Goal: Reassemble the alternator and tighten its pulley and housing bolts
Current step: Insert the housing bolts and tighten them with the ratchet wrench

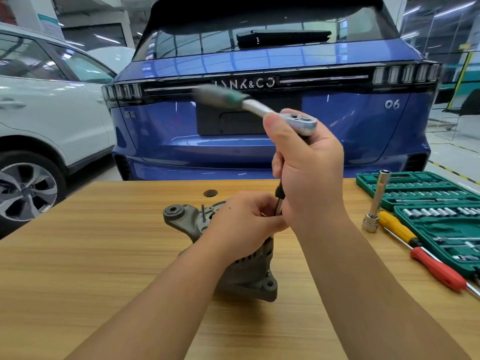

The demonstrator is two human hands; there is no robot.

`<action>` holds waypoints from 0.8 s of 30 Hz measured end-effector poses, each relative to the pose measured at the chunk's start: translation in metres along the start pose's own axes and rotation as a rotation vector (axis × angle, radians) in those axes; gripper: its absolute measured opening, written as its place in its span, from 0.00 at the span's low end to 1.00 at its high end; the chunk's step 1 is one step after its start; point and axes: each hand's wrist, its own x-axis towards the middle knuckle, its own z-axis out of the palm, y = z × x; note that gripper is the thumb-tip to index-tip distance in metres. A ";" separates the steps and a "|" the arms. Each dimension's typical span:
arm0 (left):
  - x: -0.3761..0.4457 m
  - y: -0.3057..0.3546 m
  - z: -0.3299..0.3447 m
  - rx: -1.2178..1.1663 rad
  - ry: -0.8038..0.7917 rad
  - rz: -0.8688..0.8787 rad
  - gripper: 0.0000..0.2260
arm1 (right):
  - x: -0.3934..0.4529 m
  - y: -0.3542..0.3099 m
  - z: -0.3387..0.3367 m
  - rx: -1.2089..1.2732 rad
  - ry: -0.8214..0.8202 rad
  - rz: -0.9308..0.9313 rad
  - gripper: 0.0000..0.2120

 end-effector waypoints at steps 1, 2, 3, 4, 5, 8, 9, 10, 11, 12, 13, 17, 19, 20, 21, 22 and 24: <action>0.001 0.000 0.000 0.005 0.000 0.004 0.02 | 0.002 -0.001 -0.002 -0.016 0.015 0.029 0.12; 0.001 -0.001 0.001 0.008 0.005 0.000 0.03 | 0.003 -0.001 -0.004 -0.014 0.002 0.071 0.10; 0.002 -0.002 0.001 0.006 0.012 -0.008 0.04 | 0.004 -0.002 -0.006 0.010 -0.041 0.106 0.08; 0.003 -0.002 0.001 0.003 0.018 -0.012 0.04 | 0.004 -0.003 -0.006 0.041 -0.098 0.129 0.07; 0.003 -0.002 0.000 0.000 0.021 -0.016 0.04 | 0.004 -0.002 -0.005 0.073 -0.155 0.127 0.09; 0.002 0.000 -0.001 -0.017 0.025 -0.005 0.05 | 0.002 0.005 -0.003 0.047 -0.220 -0.042 0.18; 0.002 0.001 -0.001 -0.020 0.025 0.001 0.05 | 0.002 0.008 -0.002 0.009 -0.215 -0.101 0.19; 0.001 0.001 -0.001 -0.020 0.026 0.008 0.04 | 0.003 0.010 -0.002 -0.011 -0.216 -0.133 0.20; 0.000 0.002 -0.001 -0.019 0.027 0.010 0.03 | 0.003 0.012 -0.003 -0.004 -0.233 -0.137 0.20; 0.000 0.001 -0.001 -0.018 0.032 0.009 0.02 | 0.005 0.013 -0.005 0.033 -0.263 -0.129 0.20; 0.000 0.001 -0.001 -0.018 0.033 0.005 0.02 | 0.006 0.013 -0.006 0.095 -0.296 -0.102 0.20; -0.004 0.004 -0.003 -0.047 0.023 0.017 0.04 | 0.014 0.008 -0.005 0.290 -0.377 0.104 0.21; -0.005 0.005 -0.003 -0.101 0.010 -0.012 0.05 | 0.010 0.009 -0.005 0.301 -0.369 0.106 0.22; -0.006 0.006 -0.003 -0.173 0.023 -0.042 0.06 | 0.007 0.009 -0.004 0.294 -0.347 0.100 0.24; -0.005 0.005 -0.002 -0.207 0.031 -0.070 0.06 | 0.003 0.009 -0.002 0.270 -0.316 0.098 0.26; -0.003 0.003 -0.001 -0.205 0.031 -0.069 0.05 | -0.001 0.007 0.000 0.212 -0.274 0.078 0.28; -0.001 0.001 -0.001 -0.070 0.007 -0.028 0.06 | -0.005 0.006 0.004 0.069 -0.163 0.010 0.28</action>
